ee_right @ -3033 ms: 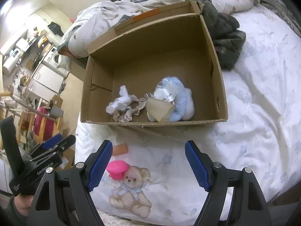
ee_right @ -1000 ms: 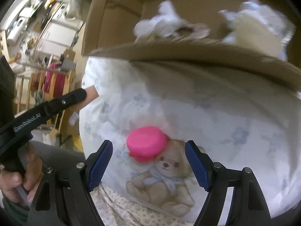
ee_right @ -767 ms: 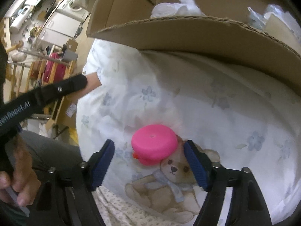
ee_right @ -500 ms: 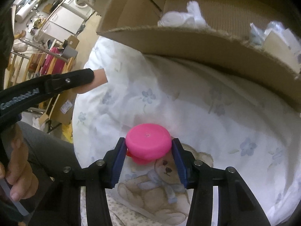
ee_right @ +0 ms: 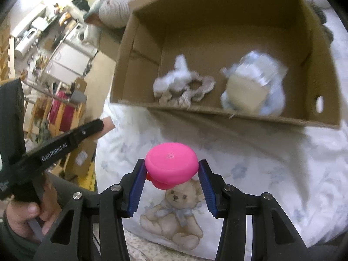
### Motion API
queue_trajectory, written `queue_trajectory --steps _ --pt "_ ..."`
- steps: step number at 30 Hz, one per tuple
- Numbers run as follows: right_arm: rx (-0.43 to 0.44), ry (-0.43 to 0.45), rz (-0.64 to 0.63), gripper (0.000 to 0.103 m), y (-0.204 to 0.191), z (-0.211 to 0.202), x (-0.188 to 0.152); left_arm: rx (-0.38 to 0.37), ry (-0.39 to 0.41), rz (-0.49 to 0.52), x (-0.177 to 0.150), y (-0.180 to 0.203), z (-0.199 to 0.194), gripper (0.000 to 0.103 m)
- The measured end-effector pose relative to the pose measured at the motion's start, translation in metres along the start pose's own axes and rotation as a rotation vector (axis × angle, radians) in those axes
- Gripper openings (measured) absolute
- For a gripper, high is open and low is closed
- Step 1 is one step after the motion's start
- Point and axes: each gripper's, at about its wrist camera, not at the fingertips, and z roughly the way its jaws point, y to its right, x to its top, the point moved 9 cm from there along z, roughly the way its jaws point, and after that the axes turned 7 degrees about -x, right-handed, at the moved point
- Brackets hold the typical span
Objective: Organize soft objects
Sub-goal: 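Carry the orange foam roll and pink toy into the box with both tools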
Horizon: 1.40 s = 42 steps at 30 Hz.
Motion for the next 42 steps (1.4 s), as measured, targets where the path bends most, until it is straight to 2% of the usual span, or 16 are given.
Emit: queue_trajectory --steps 7,14,19,23,29,34,42 --pt "0.022 0.086 0.02 0.051 0.004 -0.039 0.018 -0.004 0.111 0.041 0.024 0.016 -0.032 0.006" --pt "0.041 0.179 0.033 0.051 0.013 -0.074 0.049 -0.021 0.144 0.086 0.053 0.036 -0.042 0.006" --pt "0.011 0.251 0.007 0.051 0.025 -0.091 0.077 -0.02 0.164 0.134 0.076 0.051 -0.039 0.006" --pt "-0.009 0.297 0.027 0.051 0.04 -0.093 0.087 -0.016 0.177 0.174 0.092 0.065 -0.03 0.006" --pt "-0.031 0.273 0.115 0.051 0.062 -0.072 0.088 -0.031 0.188 0.216 0.097 0.078 -0.003 0.006" --pt "-0.067 0.254 0.112 0.051 0.067 -0.062 0.086 -0.056 0.147 0.2 0.09 0.078 0.02 0.006" --pt "-0.101 0.217 0.089 0.051 0.064 -0.044 0.091 -0.059 0.117 0.198 0.084 0.076 0.034 0.007"
